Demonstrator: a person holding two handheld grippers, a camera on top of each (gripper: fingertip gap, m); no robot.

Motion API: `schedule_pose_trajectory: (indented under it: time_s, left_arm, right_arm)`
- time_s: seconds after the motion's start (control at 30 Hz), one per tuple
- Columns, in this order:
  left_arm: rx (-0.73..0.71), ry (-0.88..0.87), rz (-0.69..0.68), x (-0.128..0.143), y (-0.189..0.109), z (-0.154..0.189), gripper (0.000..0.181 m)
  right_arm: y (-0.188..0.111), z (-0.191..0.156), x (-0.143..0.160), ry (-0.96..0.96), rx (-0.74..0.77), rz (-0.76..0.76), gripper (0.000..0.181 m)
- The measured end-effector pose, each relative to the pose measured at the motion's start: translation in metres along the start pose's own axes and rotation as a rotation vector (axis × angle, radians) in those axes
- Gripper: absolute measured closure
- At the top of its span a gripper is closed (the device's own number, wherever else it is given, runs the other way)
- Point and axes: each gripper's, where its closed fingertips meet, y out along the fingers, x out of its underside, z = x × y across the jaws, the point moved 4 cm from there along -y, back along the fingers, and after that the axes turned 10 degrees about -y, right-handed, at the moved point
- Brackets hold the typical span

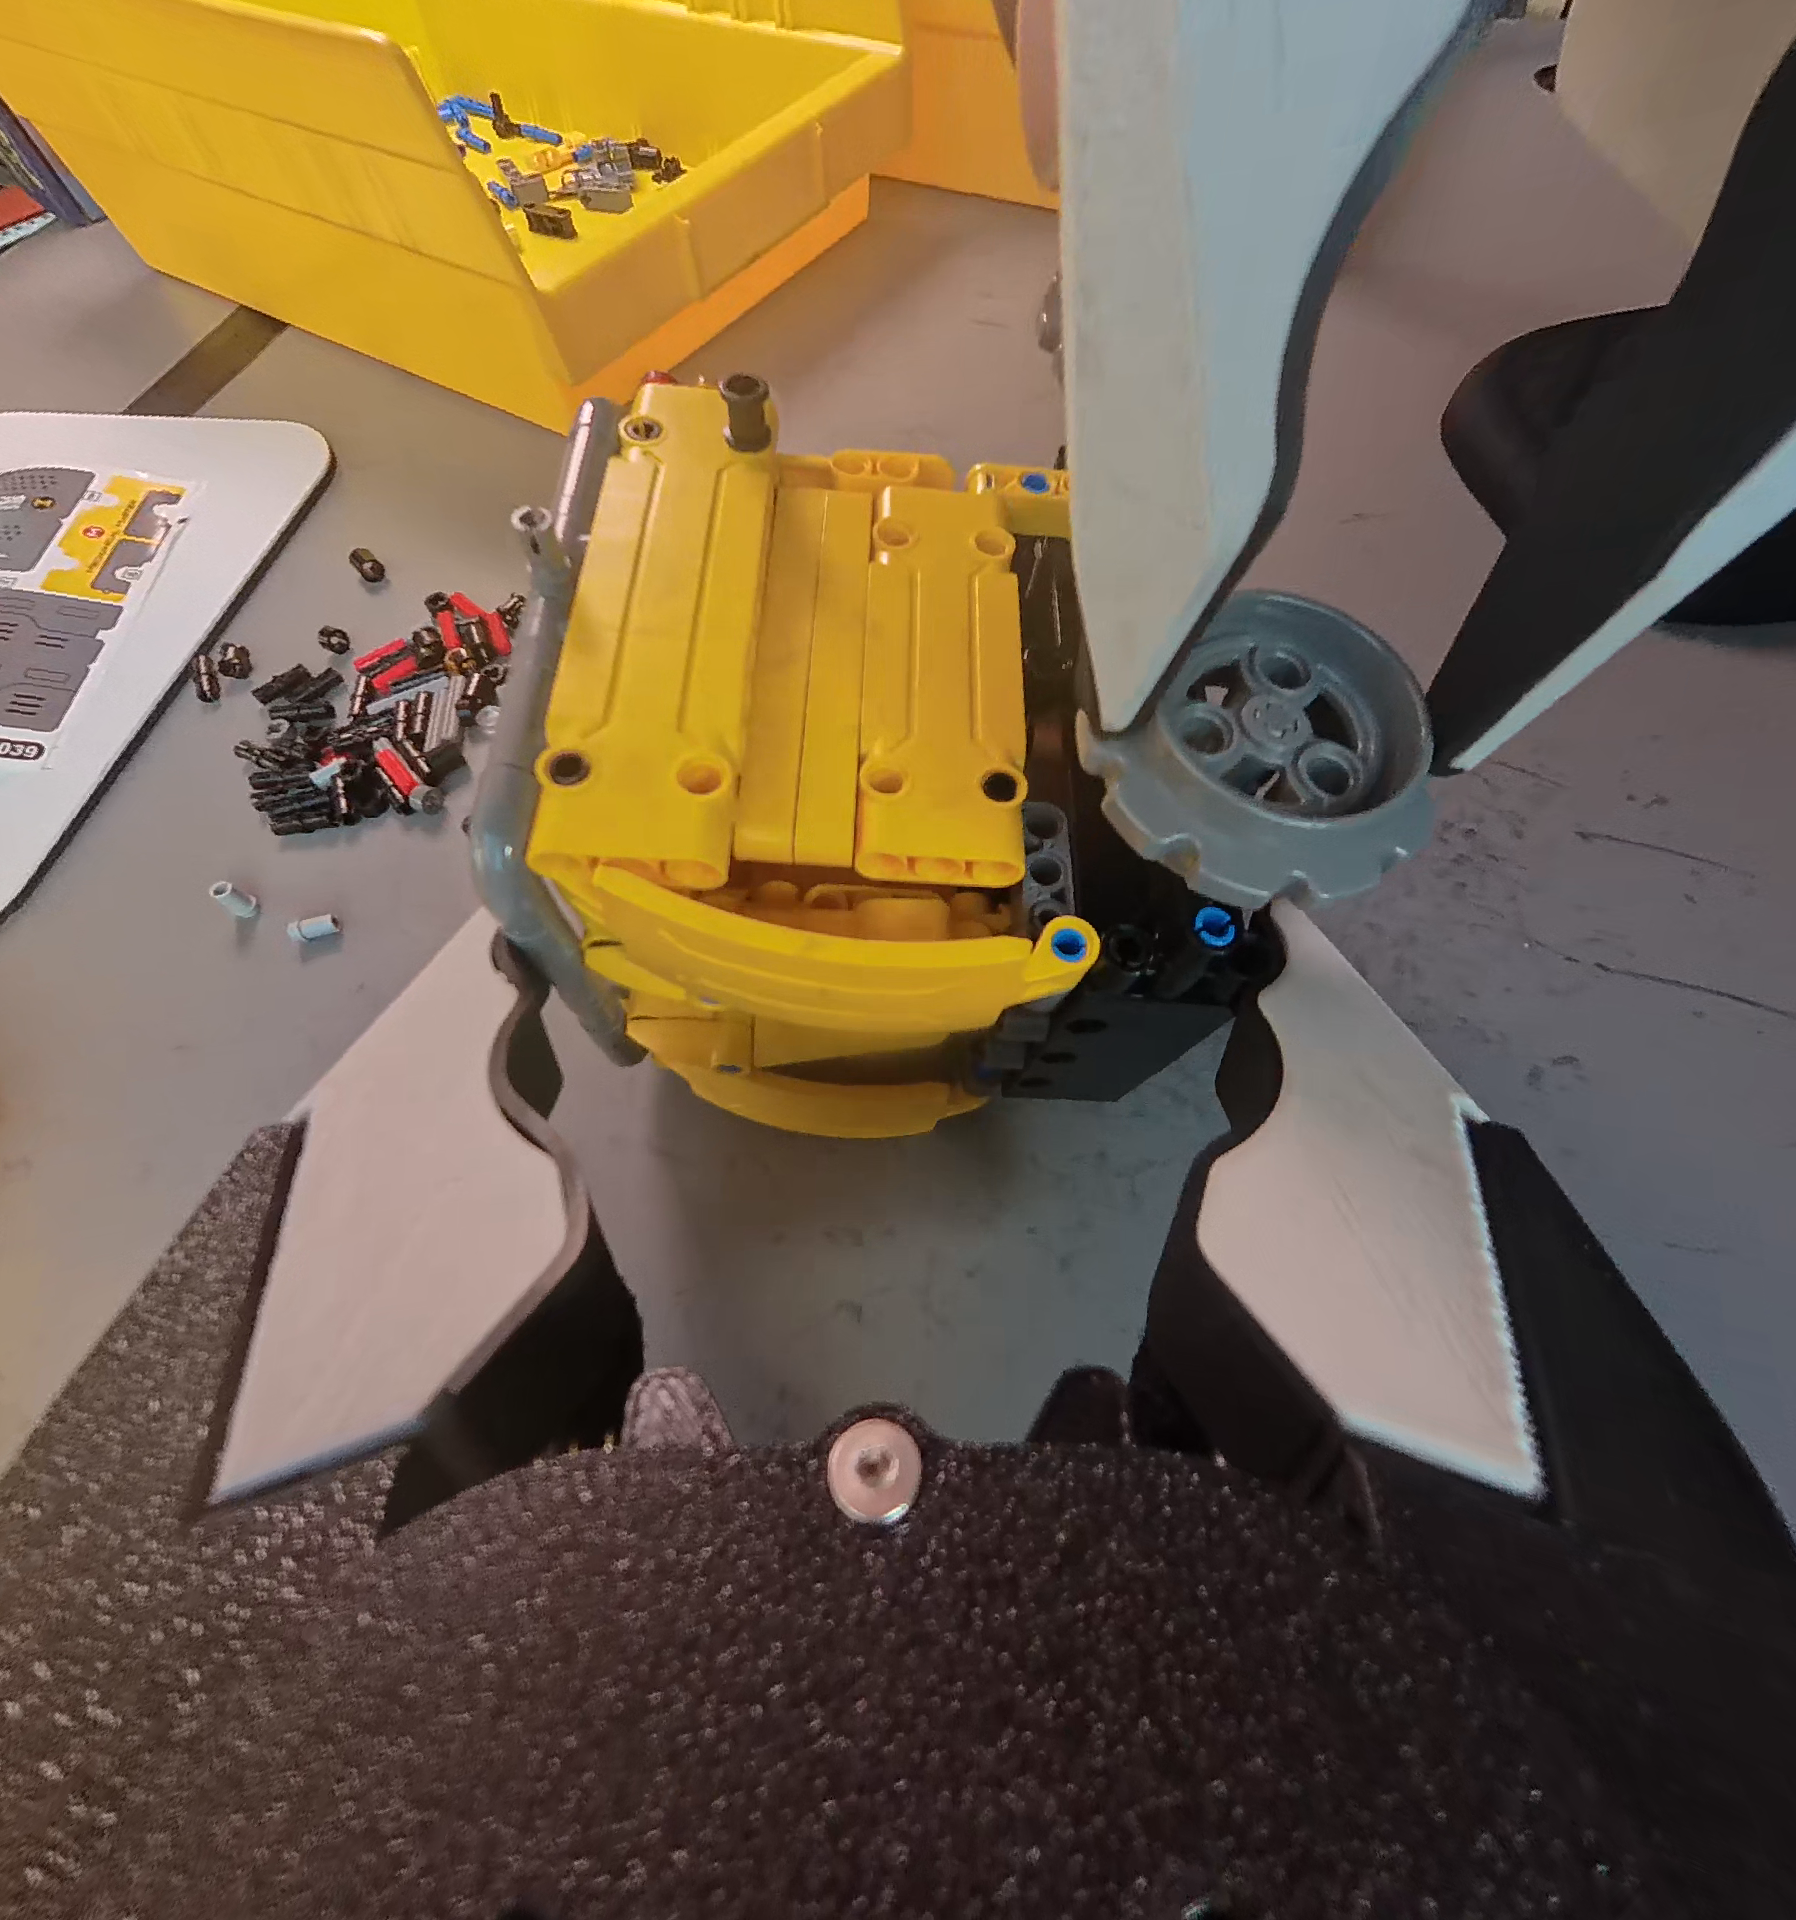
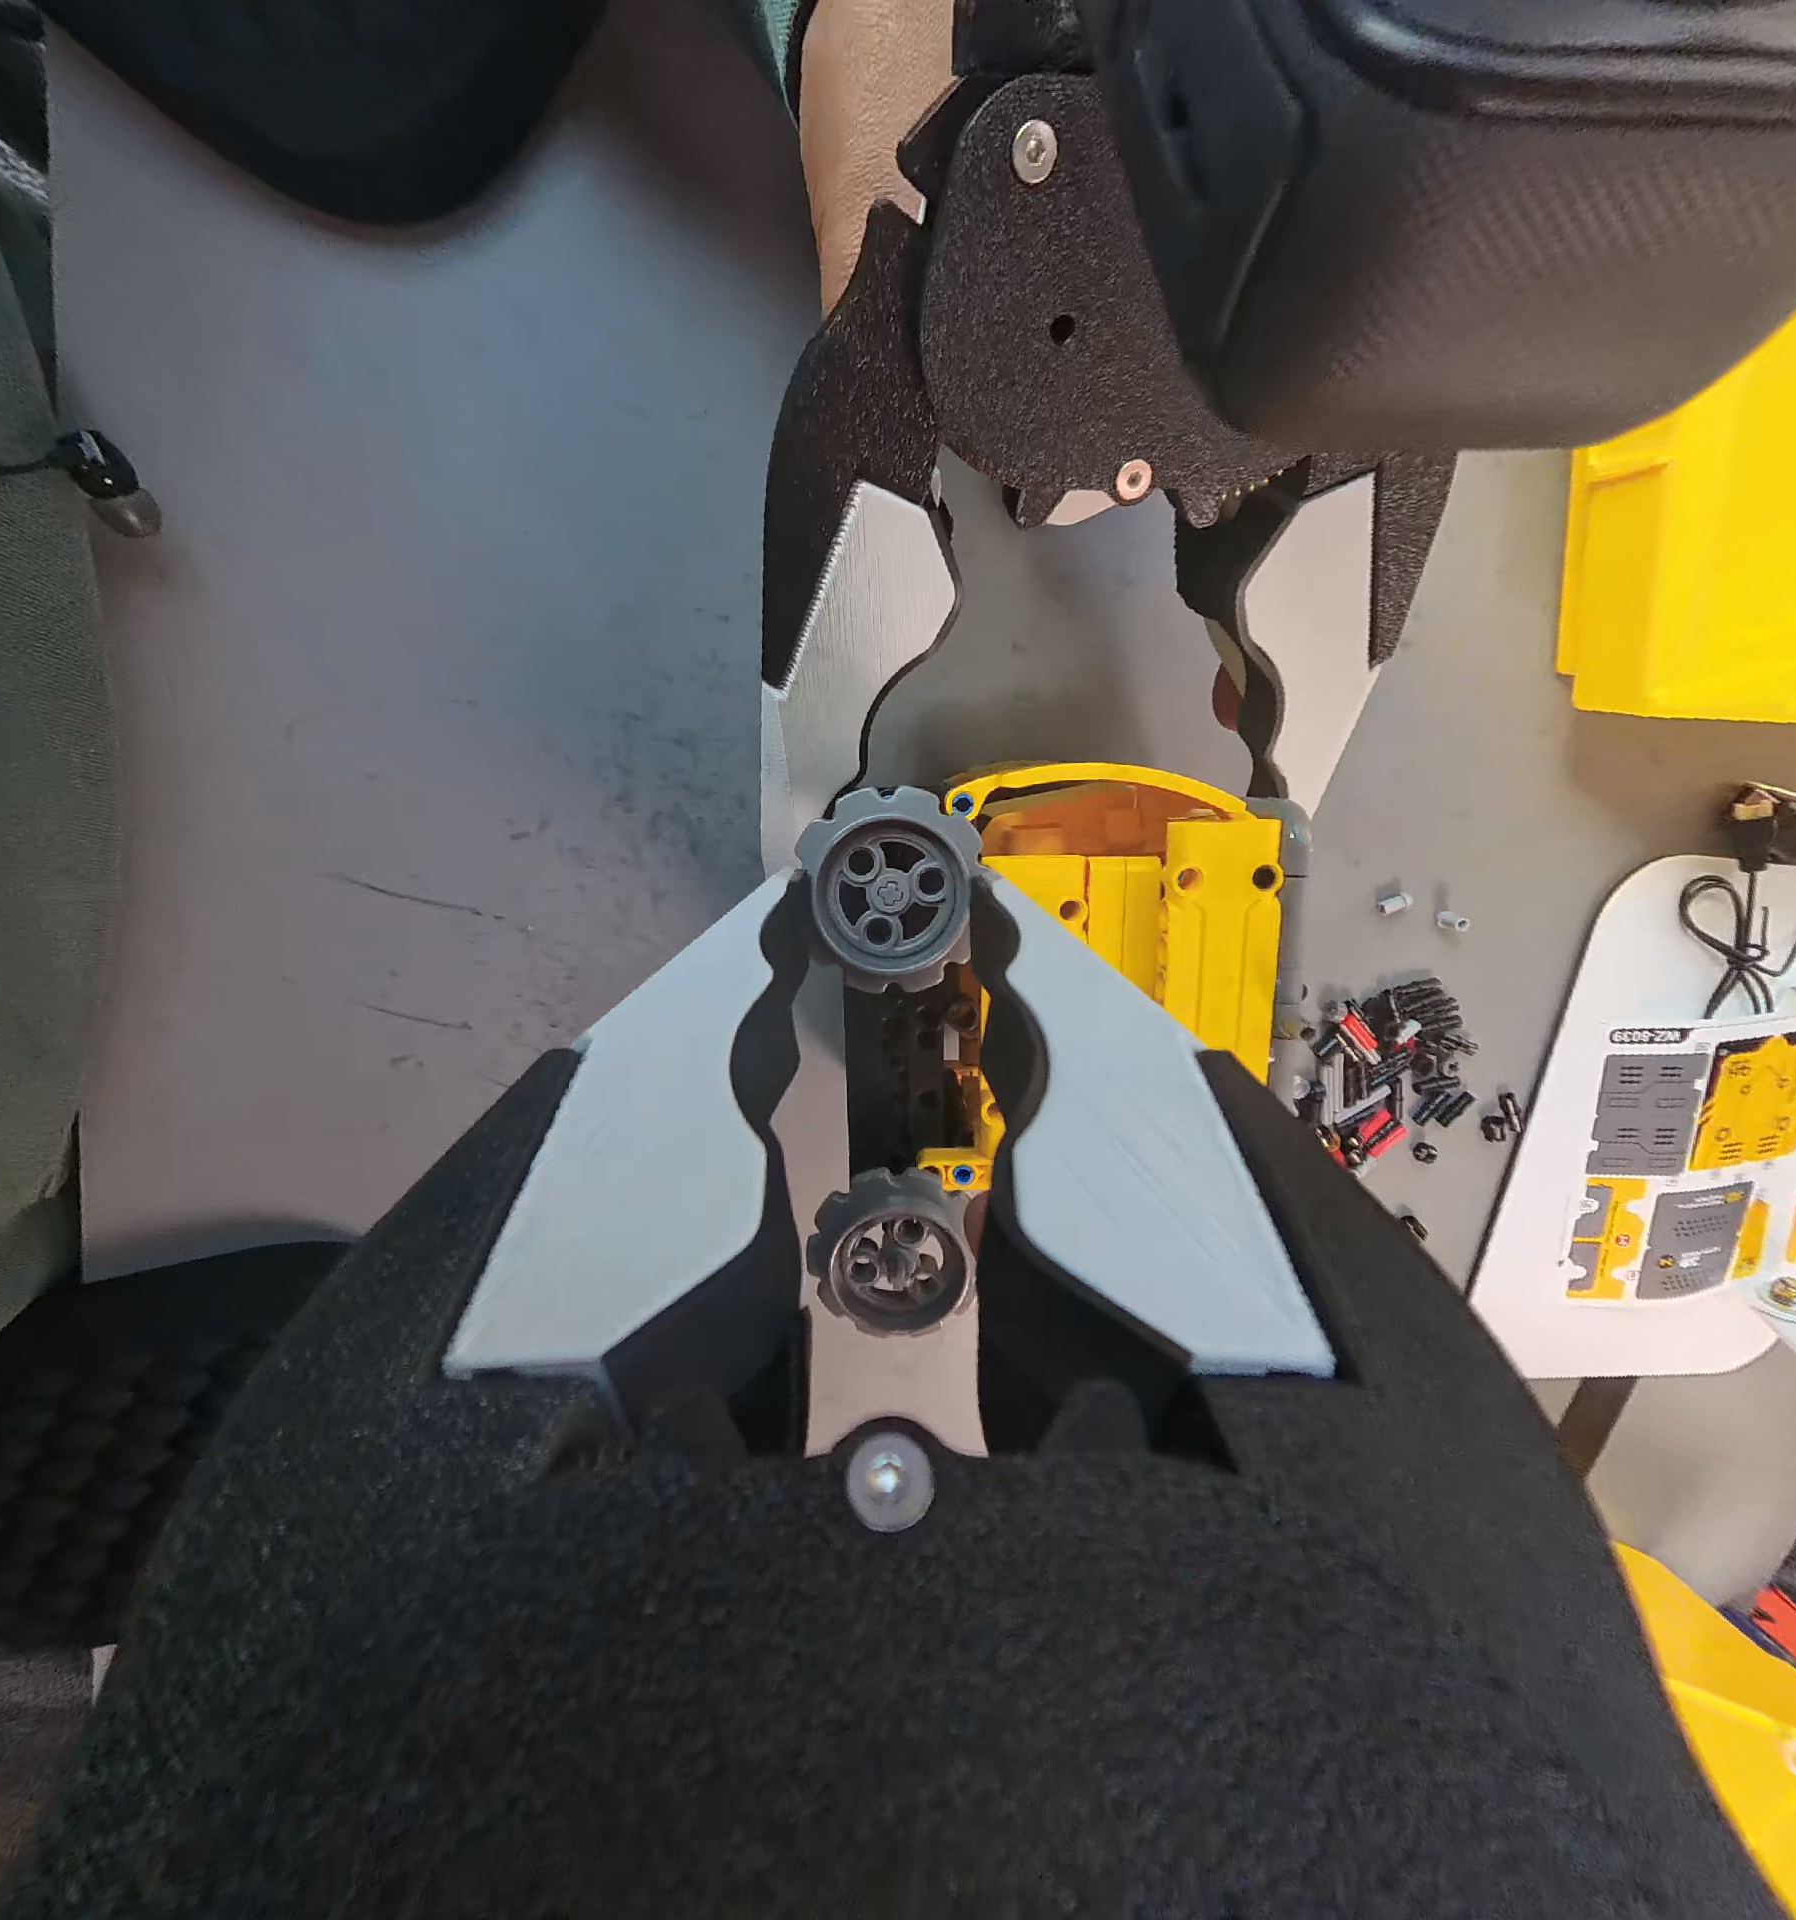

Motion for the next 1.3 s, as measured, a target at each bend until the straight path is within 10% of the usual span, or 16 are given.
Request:
schedule_pose_trajectory:
  time_s: [0.97,1.3]
  left_arm:
    - [-0.023,0.026,-0.028,-0.002,-0.001,0.002,0.052]
    - [-0.039,-0.016,0.022,-0.001,-0.004,-0.001,0.050]
  right_arm:
    - [0.007,-0.006,-0.001,-0.003,0.036,-0.051,0.151]
    - [-0.015,-0.008,0.015,0.079,0.205,0.196,0.137]
